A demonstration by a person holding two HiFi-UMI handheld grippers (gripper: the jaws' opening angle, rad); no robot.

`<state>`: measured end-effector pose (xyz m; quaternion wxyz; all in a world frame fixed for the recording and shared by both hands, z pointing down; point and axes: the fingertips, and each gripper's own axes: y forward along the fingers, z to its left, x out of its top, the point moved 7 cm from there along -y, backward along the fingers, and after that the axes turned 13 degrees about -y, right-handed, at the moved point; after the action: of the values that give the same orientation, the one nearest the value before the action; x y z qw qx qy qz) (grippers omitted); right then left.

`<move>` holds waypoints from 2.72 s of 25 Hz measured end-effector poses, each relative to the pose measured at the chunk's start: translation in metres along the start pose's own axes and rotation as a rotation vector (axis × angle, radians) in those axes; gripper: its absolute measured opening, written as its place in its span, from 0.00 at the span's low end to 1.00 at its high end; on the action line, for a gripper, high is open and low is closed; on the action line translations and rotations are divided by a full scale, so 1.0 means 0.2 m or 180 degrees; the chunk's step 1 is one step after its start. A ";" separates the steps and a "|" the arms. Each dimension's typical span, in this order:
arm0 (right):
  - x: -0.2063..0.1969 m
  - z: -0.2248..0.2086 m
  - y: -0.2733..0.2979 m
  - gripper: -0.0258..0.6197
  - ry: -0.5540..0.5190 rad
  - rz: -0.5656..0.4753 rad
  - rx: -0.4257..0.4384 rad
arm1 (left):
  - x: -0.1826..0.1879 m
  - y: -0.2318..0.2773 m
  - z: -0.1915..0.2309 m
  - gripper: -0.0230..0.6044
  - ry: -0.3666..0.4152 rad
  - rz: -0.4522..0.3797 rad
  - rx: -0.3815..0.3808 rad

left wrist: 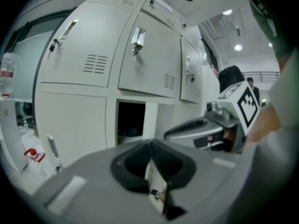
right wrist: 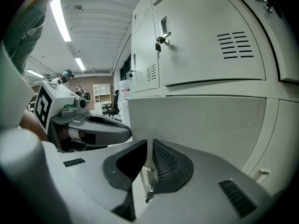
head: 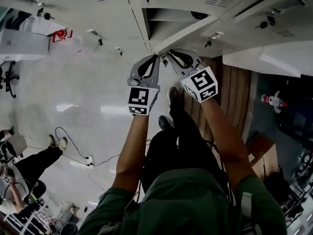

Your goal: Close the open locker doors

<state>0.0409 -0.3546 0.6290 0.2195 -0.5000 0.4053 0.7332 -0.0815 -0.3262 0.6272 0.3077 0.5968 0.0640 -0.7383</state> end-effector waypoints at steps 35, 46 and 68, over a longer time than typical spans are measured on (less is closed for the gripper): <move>0.08 -0.44 0.36 0.07 0.0315 0.0185 -0.0155 | 0.42 0.28 0.37 0.04 0.0207 0.0623 0.0099; 0.85 -0.26 -0.18 0.05 0.0064 -0.0619 -0.0213 | 0.92 -0.22 0.31 0.04 0.0777 0.0089 -0.0234; 1.59 0.24 -0.94 0.05 -0.0205 -0.0769 -0.0537 | 1.25 -1.19 0.28 0.04 0.0750 -0.0702 -0.0191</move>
<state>0.0233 -0.2333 0.2773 0.2762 -0.5380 0.2719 0.7486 -0.2802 -0.2564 0.3478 0.2329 0.6591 0.1869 -0.6902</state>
